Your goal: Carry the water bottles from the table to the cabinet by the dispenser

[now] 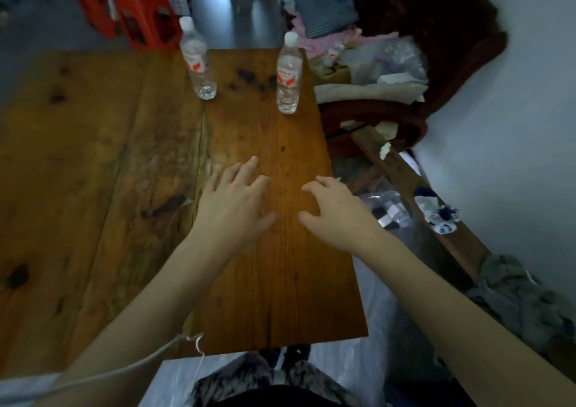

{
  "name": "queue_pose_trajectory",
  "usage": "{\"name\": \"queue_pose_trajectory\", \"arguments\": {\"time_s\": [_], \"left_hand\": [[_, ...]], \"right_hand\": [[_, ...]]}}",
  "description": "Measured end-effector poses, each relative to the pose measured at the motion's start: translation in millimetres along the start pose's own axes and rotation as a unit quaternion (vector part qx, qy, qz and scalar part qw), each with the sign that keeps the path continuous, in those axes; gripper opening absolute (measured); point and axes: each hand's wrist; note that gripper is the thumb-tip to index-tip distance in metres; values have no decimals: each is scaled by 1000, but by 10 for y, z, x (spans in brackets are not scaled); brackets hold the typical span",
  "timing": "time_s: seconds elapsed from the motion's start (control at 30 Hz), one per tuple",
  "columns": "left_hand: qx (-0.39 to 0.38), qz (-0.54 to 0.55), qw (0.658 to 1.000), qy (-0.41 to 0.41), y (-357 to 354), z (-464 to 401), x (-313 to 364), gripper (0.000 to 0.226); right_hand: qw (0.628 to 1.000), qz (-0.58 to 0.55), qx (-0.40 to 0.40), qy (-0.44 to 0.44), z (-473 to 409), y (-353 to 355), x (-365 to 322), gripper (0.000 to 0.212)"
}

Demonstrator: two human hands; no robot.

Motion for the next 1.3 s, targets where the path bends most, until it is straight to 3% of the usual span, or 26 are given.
{"name": "queue_pose_trajectory", "arguments": {"time_s": [0.47,1.03,1.3], "left_hand": [[-50,10,998,40,-289,-540,63,64],[-80,-5,996,-50,-642,-2273,-451,61],[-96,23,995,-7,-848,-3149,-613,74]], "right_hand": [[997,-8,-77,2,-701,-100,361,57],[997,-46,1,-62,-2056,-192,509,58],[996,-60,31,-60,-2654,-232,635,58]]}}
Point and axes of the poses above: each hand's wrist, its own z-axis away from the middle knuckle, its own y-axis out of the back of the hand, x = y × z, and after that the axes turned 14 degrees about -z, right-handed
